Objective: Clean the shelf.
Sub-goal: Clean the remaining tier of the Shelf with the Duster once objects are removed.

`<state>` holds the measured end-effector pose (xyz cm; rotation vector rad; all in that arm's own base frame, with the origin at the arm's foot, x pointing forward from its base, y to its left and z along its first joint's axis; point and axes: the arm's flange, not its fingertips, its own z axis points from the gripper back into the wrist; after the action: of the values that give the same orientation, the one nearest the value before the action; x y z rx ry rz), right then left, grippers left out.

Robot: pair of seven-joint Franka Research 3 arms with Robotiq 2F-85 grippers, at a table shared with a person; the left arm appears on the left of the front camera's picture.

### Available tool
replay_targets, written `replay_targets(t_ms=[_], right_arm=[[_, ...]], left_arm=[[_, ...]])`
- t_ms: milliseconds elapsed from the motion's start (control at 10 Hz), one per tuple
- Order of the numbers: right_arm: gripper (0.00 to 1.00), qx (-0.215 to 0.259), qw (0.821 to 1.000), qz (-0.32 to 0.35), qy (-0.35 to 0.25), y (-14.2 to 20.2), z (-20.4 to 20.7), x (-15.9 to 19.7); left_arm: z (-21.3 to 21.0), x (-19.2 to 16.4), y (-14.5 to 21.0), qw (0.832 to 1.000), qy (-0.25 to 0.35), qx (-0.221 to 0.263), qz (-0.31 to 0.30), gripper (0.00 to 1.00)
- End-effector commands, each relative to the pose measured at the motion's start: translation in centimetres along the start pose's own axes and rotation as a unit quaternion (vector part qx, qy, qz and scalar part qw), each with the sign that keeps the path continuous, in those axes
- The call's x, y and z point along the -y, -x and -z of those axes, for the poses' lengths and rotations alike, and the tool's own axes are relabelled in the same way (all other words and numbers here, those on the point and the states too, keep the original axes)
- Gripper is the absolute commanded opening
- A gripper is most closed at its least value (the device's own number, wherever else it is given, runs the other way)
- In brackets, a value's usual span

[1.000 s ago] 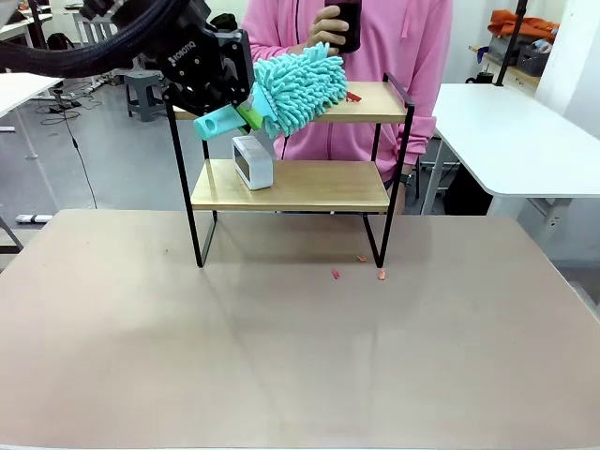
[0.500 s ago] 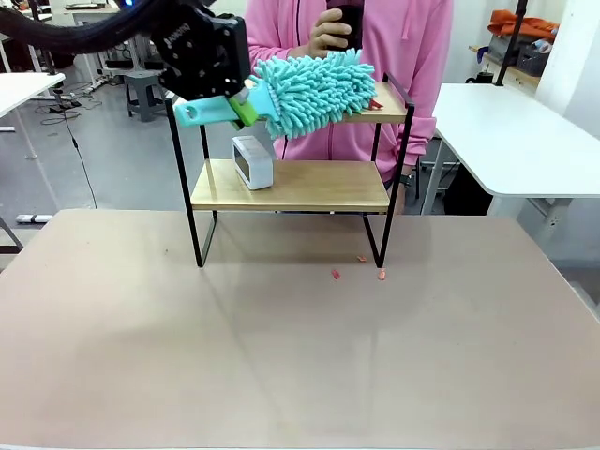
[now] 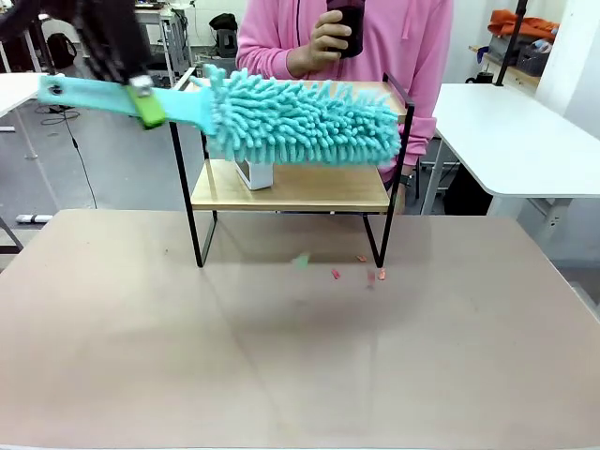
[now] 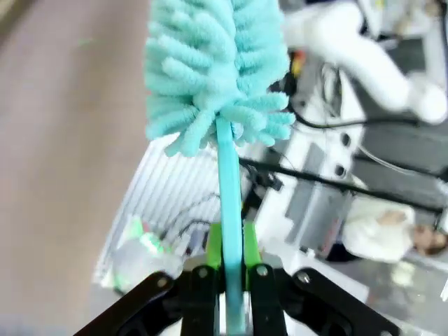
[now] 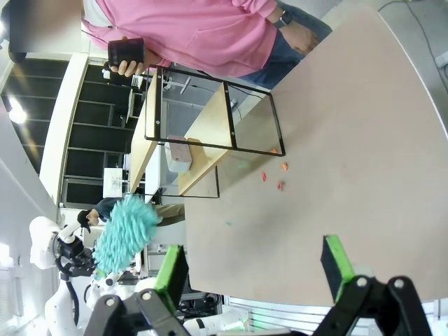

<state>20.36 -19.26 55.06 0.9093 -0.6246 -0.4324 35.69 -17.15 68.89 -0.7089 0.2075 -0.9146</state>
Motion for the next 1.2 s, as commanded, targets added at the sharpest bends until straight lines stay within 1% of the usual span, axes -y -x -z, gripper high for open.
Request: replay_targets(t_ms=[0, 100, 200, 300, 400, 500, 600, 700, 800, 900, 1000, 1100], right_arm=[[1.0, 0.005, 1.0, -0.01, -0.016, -0.1, 0.1, -0.1], [1.0, 0.005, 1.0, -0.01, -0.016, -0.1, 0.1, -0.1], [1.0, 0.005, 1.0, -0.01, -0.016, -0.1, 0.1, -0.1], [1.0, 0.005, 1.0, -0.01, -0.016, -0.1, 0.1, -0.1], [1.0, 0.005, 1.0, -0.01, -0.016, -0.1, 0.1, -0.1], [1.0, 0.005, 1.0, -0.01, -0.016, -0.1, 0.1, -0.1], [1.0, 0.005, 1.0, -0.01, -0.016, -0.1, 0.1, -0.1], [1.0, 0.005, 1.0, -0.01, -0.016, -0.1, 0.1, -0.1], [1.0, 0.005, 1.0, -0.01, -0.016, -0.1, 0.1, -0.1], [1.0, 0.005, 1.0, -0.01, -0.016, -0.1, 0.1, -0.1], [1.0, 0.005, 1.0, -0.01, -0.016, -0.1, 0.1, -0.1], [1.0, 0.005, 1.0, -0.01, -0.016, -0.1, 0.1, -0.1]], left_arm=[[-3.0, -0.6, 0.5, 0.999, 0.039, -0.007, 0.007, 0.0], [-3.8, -1.1, 1.0, 0.999, 0.038, 0.018, -0.005, 0.0], [-4.4, -1.4, 1.6, 0.998, 0.056, 0.016, -0.006, 0.0], [-4.9, -1.8, 2.5, 0.998, 0.053, 0.031, -0.014, 0.0], [-5.8, -2.4, 3.7, 0.996, 0.073, 0.04, -0.023, 0.0], [-7.0, -3.1, 5.6, 0.993, 0.087, 0.067, -0.043, 0.0], [-9.5, -3.7, 9.3, 0.984, 0.114, 0.116, -0.066, 0.0], [-12.3, -4.4, 13.8, 0.972, 0.139, 0.175, -0.077, 0.0], [-14.8, -4.9, 18.9, 0.95, 0.122, 0.265, -0.109, 0.0], [-16.0, -5.6, 23.5, 0.92, 0.108, 0.346, -0.146, 0.0], [-16.0, -7.2, 27.8, 0.88, 0.112, 0.416, -0.202, 0.0], [-14.7, -8.6, 31.2, 0.832, 0.125, 0.475, -0.258, 0.0]])
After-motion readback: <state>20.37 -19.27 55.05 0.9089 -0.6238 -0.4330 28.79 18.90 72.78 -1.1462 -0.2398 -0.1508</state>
